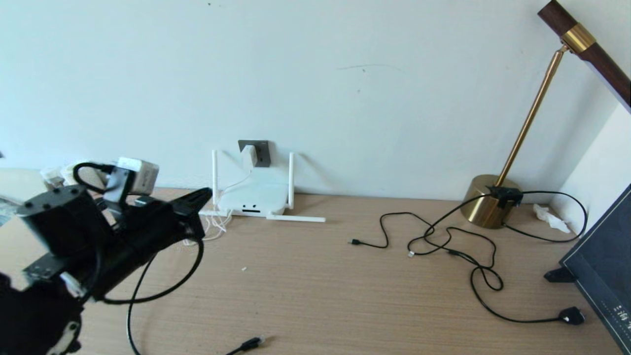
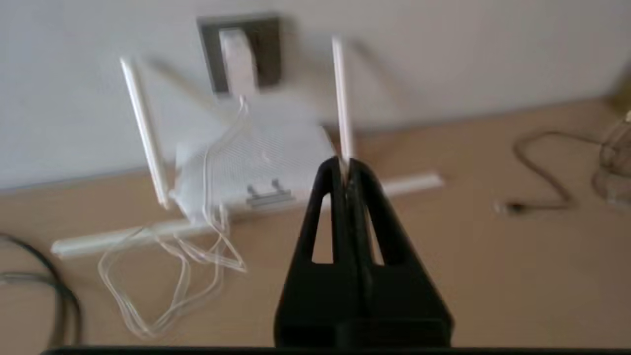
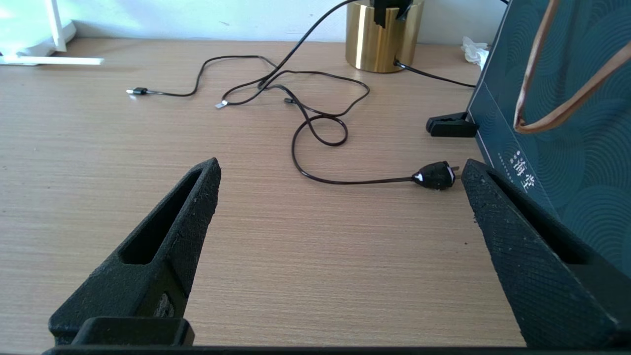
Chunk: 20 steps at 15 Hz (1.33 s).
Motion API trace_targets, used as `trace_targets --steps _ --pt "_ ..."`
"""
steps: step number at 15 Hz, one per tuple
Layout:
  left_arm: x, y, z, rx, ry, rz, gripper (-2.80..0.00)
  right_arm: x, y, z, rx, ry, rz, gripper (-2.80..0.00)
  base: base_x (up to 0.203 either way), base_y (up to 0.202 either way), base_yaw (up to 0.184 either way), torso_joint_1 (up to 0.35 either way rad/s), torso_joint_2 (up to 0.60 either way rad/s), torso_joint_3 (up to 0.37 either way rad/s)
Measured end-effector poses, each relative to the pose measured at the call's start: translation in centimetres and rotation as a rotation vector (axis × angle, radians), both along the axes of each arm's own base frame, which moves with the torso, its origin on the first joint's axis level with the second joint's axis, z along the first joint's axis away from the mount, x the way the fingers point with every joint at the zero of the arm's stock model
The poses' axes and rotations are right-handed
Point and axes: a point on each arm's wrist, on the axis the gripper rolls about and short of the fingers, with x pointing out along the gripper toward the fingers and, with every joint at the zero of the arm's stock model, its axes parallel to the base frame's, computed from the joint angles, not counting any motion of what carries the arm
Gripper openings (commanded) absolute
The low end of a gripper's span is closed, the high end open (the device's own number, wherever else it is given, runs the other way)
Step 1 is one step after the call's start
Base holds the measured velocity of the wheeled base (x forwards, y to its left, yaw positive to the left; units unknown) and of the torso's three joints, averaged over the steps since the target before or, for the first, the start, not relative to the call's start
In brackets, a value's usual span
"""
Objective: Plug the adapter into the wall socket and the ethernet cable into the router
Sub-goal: Pick up cable
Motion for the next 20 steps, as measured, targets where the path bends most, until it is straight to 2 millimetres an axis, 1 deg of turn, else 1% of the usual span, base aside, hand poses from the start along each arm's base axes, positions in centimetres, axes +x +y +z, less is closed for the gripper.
trace_targets --steps 3,5,7,8,10,11,14,17,20 --pt "-3.5 0.5 -0.6 0.165 0.189 -0.114 -2.80 0.0 0.0 0.0 0.000 0.000 0.000 0.00 0.000 0.000 0.000 0.000 0.00 0.000" --pt "-5.5 0.1 -1.3 0.313 0.287 -0.204 -2.80 0.0 0.0 0.0 0.000 -0.001 0.000 0.00 0.000 0.000 0.000 0.000 0.00 0.000" --pt "-6.8 -0.5 -1.9 0.451 0.310 -0.296 -2.80 0.0 0.0 0.0 0.000 0.000 0.000 0.00 0.000 0.000 0.000 0.000 0.00 0.000" --pt "-7.2 -0.6 -2.2 0.518 0.304 -0.331 -2.80 0.0 0.0 0.0 0.000 0.000 0.001 0.00 0.000 0.000 0.000 0.000 0.00 0.000" --pt "-8.2 -0.6 -3.0 0.632 0.351 -0.404 -2.80 0.0 0.0 0.0 0.000 0.000 0.000 0.00 0.000 0.000 0.000 0.000 0.00 0.000" --pt "-8.8 -0.5 -3.2 0.687 0.388 -0.446 0.00 0.0 0.0 0.0 0.000 0.000 0.000 0.00 0.000 0.000 0.000 0.000 0.00 0.000" --pt "-9.5 -0.3 -2.9 0.786 0.487 -0.534 0.00 0.0 0.0 0.0 0.000 0.000 0.000 0.00 0.000 0.000 0.000 0.000 0.00 0.000" --pt "-8.3 -0.8 -2.3 0.820 0.500 -0.536 0.00 0.0 0.0 0.0 0.000 0.000 0.000 0.00 0.000 0.000 0.000 0.000 0.00 0.000" --pt "-7.2 -1.2 -3.2 0.835 0.555 -0.557 0.00 0.0 0.0 0.0 0.000 0.000 0.000 0.00 0.000 0.000 0.000 0.000 0.00 0.000"
